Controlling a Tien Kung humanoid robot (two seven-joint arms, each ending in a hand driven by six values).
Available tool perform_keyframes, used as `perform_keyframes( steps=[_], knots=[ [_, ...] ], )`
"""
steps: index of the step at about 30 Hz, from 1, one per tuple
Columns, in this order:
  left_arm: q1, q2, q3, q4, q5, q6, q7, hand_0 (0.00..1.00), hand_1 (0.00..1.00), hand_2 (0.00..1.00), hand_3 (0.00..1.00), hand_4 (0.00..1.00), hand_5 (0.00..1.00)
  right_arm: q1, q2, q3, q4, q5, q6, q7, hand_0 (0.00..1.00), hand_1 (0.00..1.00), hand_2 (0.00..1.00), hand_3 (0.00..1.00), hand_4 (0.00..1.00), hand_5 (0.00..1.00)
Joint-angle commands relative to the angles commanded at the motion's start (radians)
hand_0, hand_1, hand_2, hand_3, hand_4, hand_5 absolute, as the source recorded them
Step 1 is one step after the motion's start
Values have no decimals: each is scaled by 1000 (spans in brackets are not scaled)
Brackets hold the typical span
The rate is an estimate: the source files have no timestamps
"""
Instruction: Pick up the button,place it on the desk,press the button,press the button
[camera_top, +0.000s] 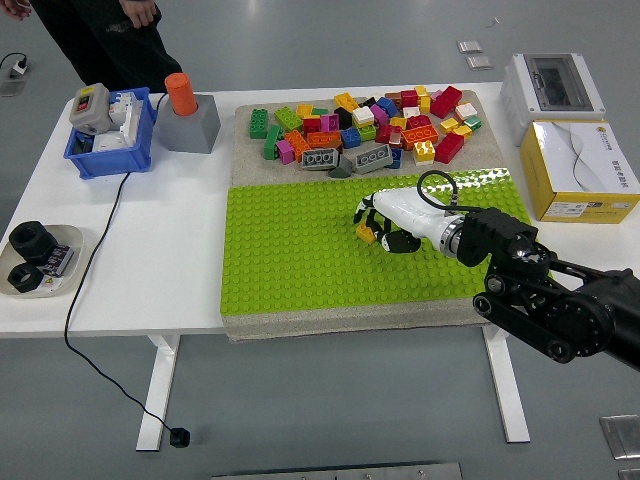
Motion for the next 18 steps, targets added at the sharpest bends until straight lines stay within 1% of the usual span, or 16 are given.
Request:
perform_keyframes(
  steps=[10, 18],
  knots=[
    [0, 2, -4, 0, 5, 0, -3, 672, 647, 694, 762, 744, 492, -6, 7, 11, -22, 44, 6, 6, 308, 428, 595, 636, 263, 20],
    [-2, 3, -4, 0, 4, 0, -7, 671, 647, 694, 762, 745, 490, -5, 11, 17, -34, 46, 5, 11, 307, 426, 593, 637, 270, 27]
  ],
)
